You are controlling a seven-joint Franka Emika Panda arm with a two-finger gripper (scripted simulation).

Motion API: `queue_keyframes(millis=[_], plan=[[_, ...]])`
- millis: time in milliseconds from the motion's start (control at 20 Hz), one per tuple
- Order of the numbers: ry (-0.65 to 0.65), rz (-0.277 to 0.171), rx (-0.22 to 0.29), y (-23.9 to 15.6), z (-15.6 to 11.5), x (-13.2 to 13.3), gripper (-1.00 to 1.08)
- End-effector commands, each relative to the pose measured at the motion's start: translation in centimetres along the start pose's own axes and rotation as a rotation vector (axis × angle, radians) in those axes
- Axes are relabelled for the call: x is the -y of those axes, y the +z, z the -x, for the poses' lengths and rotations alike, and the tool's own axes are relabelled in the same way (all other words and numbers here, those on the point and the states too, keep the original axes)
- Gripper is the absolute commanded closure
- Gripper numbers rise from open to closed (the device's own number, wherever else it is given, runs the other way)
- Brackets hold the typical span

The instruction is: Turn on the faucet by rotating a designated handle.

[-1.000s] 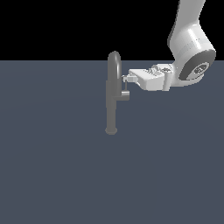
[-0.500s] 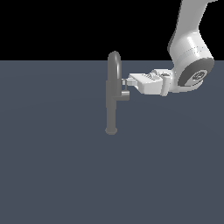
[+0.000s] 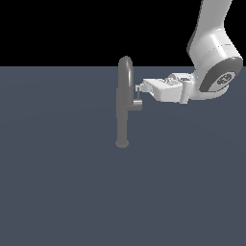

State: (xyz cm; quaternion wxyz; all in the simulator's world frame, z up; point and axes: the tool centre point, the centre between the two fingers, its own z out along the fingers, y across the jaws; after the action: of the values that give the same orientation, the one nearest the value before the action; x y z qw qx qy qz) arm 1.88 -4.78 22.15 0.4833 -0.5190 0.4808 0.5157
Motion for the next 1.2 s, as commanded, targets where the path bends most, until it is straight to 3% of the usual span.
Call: queue_keyframes(millis=[0,450,550,1000,1150], plan=[[0.0,0.0,0.001,0.0,0.0,-0.3,1.08],[0.0,0.0,0.001,0.1,0.3,-3.0,1.08],[-0.014,-0.005,-0.006,0.0,0.7,-2.2,1.08],[0.0,0.0,0.001,0.1,-0.8,-5.6,1.08],[-0.021,0.0,-0.004,0.1,-0.2,-5.1,1.08]])
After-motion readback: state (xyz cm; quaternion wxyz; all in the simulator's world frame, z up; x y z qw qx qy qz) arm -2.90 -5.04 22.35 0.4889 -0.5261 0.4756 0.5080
